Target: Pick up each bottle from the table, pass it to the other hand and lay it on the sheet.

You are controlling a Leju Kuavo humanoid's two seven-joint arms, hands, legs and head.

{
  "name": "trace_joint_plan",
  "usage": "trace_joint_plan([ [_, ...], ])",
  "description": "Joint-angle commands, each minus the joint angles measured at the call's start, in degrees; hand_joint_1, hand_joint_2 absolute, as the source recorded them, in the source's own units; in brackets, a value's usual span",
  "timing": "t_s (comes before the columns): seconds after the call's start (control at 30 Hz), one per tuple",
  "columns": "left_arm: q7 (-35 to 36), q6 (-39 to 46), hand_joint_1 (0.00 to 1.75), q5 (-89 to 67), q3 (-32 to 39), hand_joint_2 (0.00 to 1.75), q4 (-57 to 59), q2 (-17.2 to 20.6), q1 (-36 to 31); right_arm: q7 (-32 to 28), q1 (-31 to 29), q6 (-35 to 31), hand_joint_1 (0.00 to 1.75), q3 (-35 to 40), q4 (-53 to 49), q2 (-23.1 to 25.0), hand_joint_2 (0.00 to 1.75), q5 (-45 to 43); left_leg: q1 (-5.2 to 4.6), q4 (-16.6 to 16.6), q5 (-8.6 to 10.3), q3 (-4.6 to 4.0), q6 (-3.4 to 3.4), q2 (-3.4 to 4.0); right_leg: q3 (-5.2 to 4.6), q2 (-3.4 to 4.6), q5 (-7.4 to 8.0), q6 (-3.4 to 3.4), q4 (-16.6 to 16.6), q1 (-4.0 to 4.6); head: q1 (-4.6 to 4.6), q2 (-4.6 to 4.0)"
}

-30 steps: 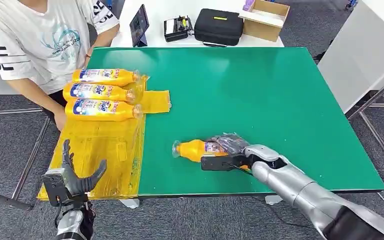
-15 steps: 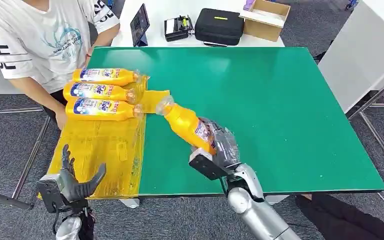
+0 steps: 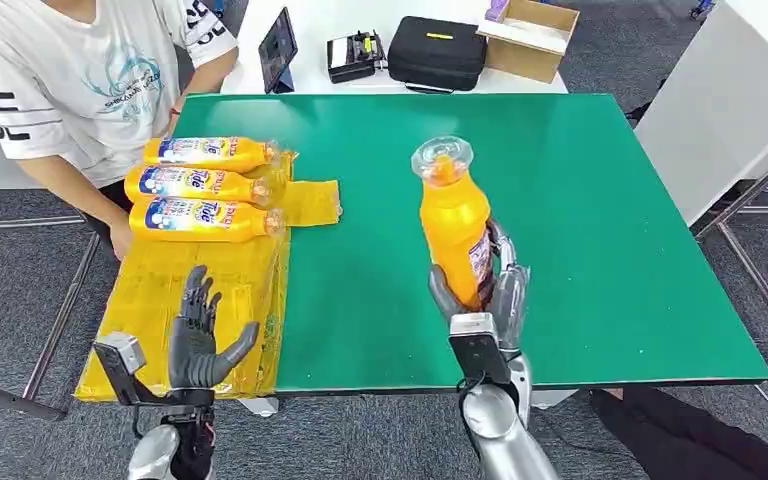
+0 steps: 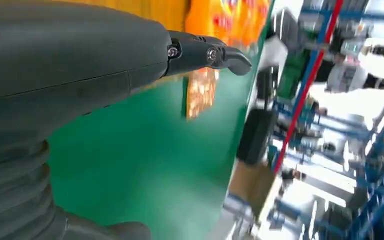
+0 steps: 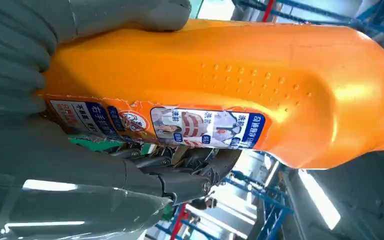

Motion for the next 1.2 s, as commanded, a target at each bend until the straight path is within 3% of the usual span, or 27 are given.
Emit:
trace_joint_plan([
  [0.03,3.5,-7.8,0.00,6.0,-8.1,1.75,3.9,4.7,-0.8,-4.7,-0.3,0.3,1.75,2.0,17.1,4.1,1.75,1.7,0.08,-0.2,-0.14,0.53,-0.02,0.18,0.52,0.08,-0.08,-0.23,-0.2,0.13,0.00,0.00],
  [0.2,3.5,-7.8,0.00,6.0,-8.1,1.75,3.8,4.8,-0.9,-4.6,-0.8,0.4,1.75,1.9,16.9,3.9,1.75,1.7,0.08,-0.1,-0.25,0.61,0.01,0.21,0.61,0.06,-0.19,-0.31,-0.1,0.15,0.00,0.00],
  [0.27,5.1,-11.5,0.00,8.9,-9.9,1.75,4.6,5.9,-0.6,-4.3,-0.7,2.8,1.75,3.2,19.6,4.5,1.75,1.2,0.01,-0.1,-0.08,0.25,0.01,0.11,0.26,0.03,-0.07,-0.14,-0.1,0.03,0.00,0.00],
  [0.53,6.5,-17.2,0.00,16.4,-14.4,1.75,12.0,8.8,-3.7,-7.0,-4.8,1.5,1.75,16.1,34.2,7.3,1.75,-0.7,0.06,-0.1,-0.11,0.38,-0.04,0.23,0.35,0.13,-0.06,-0.22,-0.1,0.10,0.00,0.00],
  [0.57,6.8,-17.7,0.00,16.8,-14.6,1.75,12.8,9.0,-3.9,-7.0,-5.2,1.8,1.75,16.6,35.0,7.5,1.75,-0.8,0.13,-0.1,-0.26,0.72,-0.06,0.33,0.68,0.16,-0.18,-0.41,-0.1,0.20,0.00,0.00],
  [0.63,7.0,-19.8,0.00,18.0,-15.5,1.75,14.8,9.7,-4.4,-7.0,-6.2,2.3,1.64,17.9,36.8,7.8,1.75,-1.4,0.09,-0.1,-0.06,0.27,-0.02,0.18,0.24,0.09,-0.04,-0.17,-0.1,0.11,0.00,0.00],
  [1.13,6.3,-21.4,0.00,17.9,-20.1,1.75,19.3,9.5,-7.9,-7.0,-8.1,5.5,1.66,22.8,45.4,9.9,1.75,2.2,0.06,-0.1,-0.03,0.19,-0.02,0.04,0.17,-0.04,-0.06,-0.15,0.0,0.06,0.00,0.00],
  [1.2,5.5,-21.7,0.00,18.4,-20.2,1.75,20.0,9.1,-8.5,-6.7,-8.5,6.7,1.71,23.9,46.7,10.0,1.75,2.6,0.12,-0.1,-0.15,0.50,-0.03,0.10,0.49,-0.05,-0.16,-0.32,-0.1,0.17,0.00,0.00],
])
